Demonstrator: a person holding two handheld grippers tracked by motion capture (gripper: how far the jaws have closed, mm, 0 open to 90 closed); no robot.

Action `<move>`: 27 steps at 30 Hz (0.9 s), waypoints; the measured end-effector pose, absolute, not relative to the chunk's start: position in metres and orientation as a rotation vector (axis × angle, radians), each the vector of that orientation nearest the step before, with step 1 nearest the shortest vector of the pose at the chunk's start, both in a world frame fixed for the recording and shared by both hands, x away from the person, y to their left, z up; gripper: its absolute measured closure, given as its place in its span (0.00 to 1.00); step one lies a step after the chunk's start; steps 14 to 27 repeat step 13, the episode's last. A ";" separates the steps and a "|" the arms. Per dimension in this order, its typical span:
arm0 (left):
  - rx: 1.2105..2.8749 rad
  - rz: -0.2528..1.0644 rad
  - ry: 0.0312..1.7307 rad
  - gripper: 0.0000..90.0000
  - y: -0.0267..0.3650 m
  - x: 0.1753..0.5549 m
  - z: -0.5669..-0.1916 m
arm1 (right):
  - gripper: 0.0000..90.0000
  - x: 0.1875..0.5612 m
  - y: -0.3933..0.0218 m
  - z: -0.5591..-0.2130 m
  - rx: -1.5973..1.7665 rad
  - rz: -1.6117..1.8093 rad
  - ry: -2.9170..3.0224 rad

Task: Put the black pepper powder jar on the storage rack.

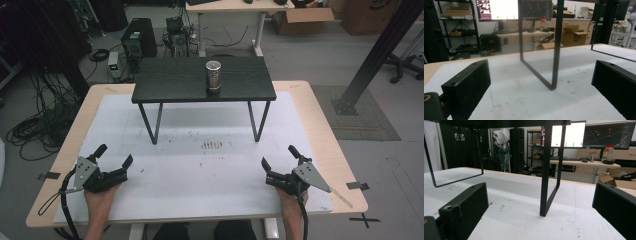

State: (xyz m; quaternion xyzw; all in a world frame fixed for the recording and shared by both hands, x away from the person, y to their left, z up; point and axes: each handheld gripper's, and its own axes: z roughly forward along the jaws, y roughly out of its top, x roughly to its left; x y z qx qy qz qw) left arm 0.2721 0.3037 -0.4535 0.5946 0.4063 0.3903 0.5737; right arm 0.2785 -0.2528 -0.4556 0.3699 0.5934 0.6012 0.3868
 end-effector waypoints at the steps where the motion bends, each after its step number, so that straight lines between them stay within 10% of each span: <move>1: 1.392 0.915 0.952 0.03 0.304 0.272 -0.454 | 0.00 0.278 -0.253 -0.456 0.941 1.531 1.510; 27: 1.393 0.917 0.951 0.03 0.304 0.272 -0.453 | 0.00 0.278 -0.253 -0.456 0.938 1.535 1.509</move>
